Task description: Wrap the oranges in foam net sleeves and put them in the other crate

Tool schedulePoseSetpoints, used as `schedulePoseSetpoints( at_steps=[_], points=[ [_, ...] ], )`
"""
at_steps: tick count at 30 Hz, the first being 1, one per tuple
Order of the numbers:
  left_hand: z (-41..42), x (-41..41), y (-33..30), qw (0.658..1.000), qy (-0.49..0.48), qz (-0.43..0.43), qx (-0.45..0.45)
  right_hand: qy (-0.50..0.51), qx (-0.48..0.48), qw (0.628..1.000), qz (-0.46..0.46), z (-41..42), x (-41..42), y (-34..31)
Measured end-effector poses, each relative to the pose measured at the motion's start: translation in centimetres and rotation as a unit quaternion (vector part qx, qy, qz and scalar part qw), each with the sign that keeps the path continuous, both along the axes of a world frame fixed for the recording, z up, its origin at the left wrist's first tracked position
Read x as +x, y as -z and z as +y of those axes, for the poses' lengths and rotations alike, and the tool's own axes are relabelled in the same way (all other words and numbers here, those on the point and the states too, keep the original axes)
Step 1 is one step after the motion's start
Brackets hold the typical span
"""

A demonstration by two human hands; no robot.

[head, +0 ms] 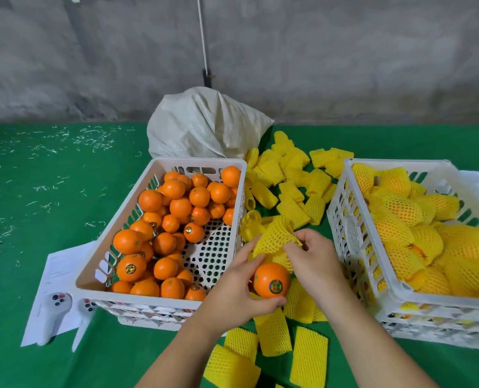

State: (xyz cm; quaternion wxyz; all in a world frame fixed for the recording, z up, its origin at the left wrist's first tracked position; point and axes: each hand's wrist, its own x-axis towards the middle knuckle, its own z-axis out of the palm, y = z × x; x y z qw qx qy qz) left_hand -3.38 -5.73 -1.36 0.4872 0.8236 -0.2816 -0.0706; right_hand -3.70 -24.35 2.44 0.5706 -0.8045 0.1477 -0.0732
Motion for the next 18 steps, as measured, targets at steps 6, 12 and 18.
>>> schedulePoseSetpoints(
  at_steps=[6, 12, 18],
  points=[
    [0.0, 0.2, 0.2, 0.995, -0.031, -0.009, -0.092, -0.079, -0.176, 0.978, -0.074, 0.0, -1.4, 0.0],
    [1.1, 0.3, 0.7, 0.945, -0.147, 0.108, -0.271, -0.073, -0.274, 0.932, -0.225, 2.6, -4.3, 2.6],
    [1.8, 0.6, 0.5, 0.935, -0.135, 0.169, -0.280, -0.071, -0.169, 0.955, -0.234, 5.3, -4.5, 3.1]
  ],
)
